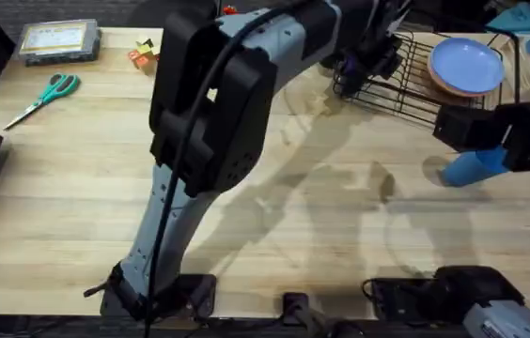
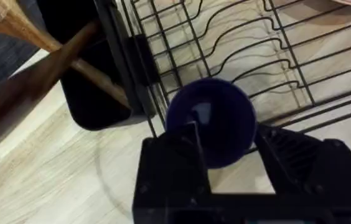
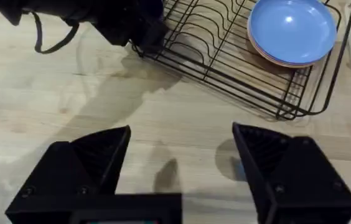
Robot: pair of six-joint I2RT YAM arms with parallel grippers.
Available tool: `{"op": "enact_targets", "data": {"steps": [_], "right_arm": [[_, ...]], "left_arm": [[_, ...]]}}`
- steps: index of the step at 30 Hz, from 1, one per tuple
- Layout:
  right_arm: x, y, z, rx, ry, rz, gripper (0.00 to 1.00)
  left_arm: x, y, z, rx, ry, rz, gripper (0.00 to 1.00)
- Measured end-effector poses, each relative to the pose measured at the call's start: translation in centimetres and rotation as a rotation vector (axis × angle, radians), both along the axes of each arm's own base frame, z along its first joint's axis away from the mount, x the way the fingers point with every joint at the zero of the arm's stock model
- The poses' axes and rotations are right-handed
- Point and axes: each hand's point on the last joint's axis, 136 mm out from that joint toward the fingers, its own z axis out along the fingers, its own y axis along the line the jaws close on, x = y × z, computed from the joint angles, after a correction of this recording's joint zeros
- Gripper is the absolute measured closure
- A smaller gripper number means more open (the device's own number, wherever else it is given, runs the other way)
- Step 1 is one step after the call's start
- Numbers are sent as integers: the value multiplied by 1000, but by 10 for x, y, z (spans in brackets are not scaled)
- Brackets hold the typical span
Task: Pick up the cup on the table and put them onto the rack.
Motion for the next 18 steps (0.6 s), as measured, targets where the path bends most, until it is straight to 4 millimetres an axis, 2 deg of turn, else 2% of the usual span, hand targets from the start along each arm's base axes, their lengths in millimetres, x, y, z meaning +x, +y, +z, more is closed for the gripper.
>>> {"op": "enact_targets", "data": {"steps": [18], "right_arm": [[0,0,0,0,0,0,8]], "left_arm": [[-2,2,-3,11,12,0,394]]}}
